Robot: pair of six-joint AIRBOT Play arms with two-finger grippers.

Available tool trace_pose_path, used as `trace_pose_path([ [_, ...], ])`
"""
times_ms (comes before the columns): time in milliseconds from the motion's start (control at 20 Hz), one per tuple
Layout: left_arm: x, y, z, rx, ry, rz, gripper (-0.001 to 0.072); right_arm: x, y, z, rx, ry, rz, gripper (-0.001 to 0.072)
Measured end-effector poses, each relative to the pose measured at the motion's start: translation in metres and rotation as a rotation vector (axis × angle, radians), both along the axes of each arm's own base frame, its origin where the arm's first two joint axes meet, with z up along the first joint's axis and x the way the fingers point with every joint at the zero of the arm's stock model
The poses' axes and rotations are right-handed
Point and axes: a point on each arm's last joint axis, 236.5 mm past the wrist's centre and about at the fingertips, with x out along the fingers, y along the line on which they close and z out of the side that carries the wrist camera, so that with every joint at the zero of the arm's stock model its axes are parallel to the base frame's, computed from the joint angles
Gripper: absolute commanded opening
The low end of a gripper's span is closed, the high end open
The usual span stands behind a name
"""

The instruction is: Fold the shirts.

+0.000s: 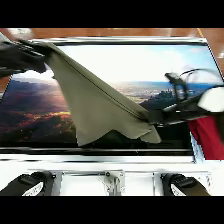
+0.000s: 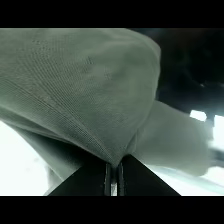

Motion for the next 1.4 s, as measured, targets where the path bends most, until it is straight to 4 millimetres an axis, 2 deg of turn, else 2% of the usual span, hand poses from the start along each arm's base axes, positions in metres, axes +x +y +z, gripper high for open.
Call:
trace_pose_path([
  [100,0.034,-0.008,-0.061,0.048,0.126,0.004,0.0041,0.020,-0.005,-0.043,-0.053,0.018,-0.032,0.0069],
  [200,0.063,-0.017,-0.130,0.077,0.266,0.007,0.0041,0.044,-0.009,-0.078,-0.094,0.002,-0.057,0.0070],
  [350,0.087,-0.034,-0.214,0.005,0.459,0.034,0.0053,0.075,-0.005,-0.115,-0.099,-0.026,-0.107,0.0070],
  [400,0.090,-0.042,-0.239,-0.036,0.523,0.044,0.0129,0.081,-0.003,-0.125,-0.093,-0.026,-0.122,0.0070],
  [450,0.091,-0.048,-0.259,-0.068,0.580,0.051,0.0321,0.089,0.001,-0.132,-0.078,-0.037,-0.138,0.0070],
  [500,0.090,-0.051,-0.275,-0.099,0.633,0.061,0.0546,0.096,0.004,-0.137,-0.063,-0.051,-0.154,0.0070],
  [550,0.090,-0.049,-0.284,-0.123,0.674,0.075,0.0692,0.101,0.007,-0.141,-0.052,-0.059,-0.165,0.0070],
  [650,0.091,-0.032,-0.288,-0.173,0.737,0.119,0.0720,0.112,0.010,-0.143,-0.033,-0.091,-0.185,0.0070],
  [750,0.090,0.004,-0.271,-0.222,0.768,0.174,0.0720,0.115,0.011,-0.145,-0.030,-0.097,-0.190,0.0070],
  [850,0.078,0.047,-0.247,-0.252,0.796,0.219,0.0720,0.113,0.011,-0.148,-0.031,-0.086,-0.189,0.0071],
  [900,0.063,0.067,-0.240,-0.253,0.832,0.232,0.0720,0.112,0.011,-0.149,-0.032,-0.080,-0.188,0.0070],
  [950,0.042,0.082,-0.239,-0.245,0.884,0.232,0.0720,0.111,0.011,-0.149,-0.034,-0.079,-0.183,0.0070],
  [1050,-0.002,0.101,-0.254,-0.248,0.994,0.251,0.0720,0.111,0.011,-0.150,-0.037,-0.076,-0.175,0.0070],
  [1100,-0.026,0.104,-0.268,-0.262,1.055,0.264,0.0720,0.110,0.011,-0.150,-0.040,-0.074,-0.169,0.0070],
  [1200,-0.069,0.095,-0.303,-0.309,1.174,0.277,0.0720,0.109,0.010,-0.151,-0.044,-0.072,-0.161,0.0070],
  [1300,-0.102,0.078,-0.338,-0.373,1.257,0.299,0.0720,0.107,0.010,-0.151,-0.046,-0.067,-0.158,0.0070],
  [1400,-0.124,0.061,-0.363,-0.424,1.299,0.309,0.0720,0.105,0.010,-0.152,-0.049,-0.060,-0.154,0.0070],
])
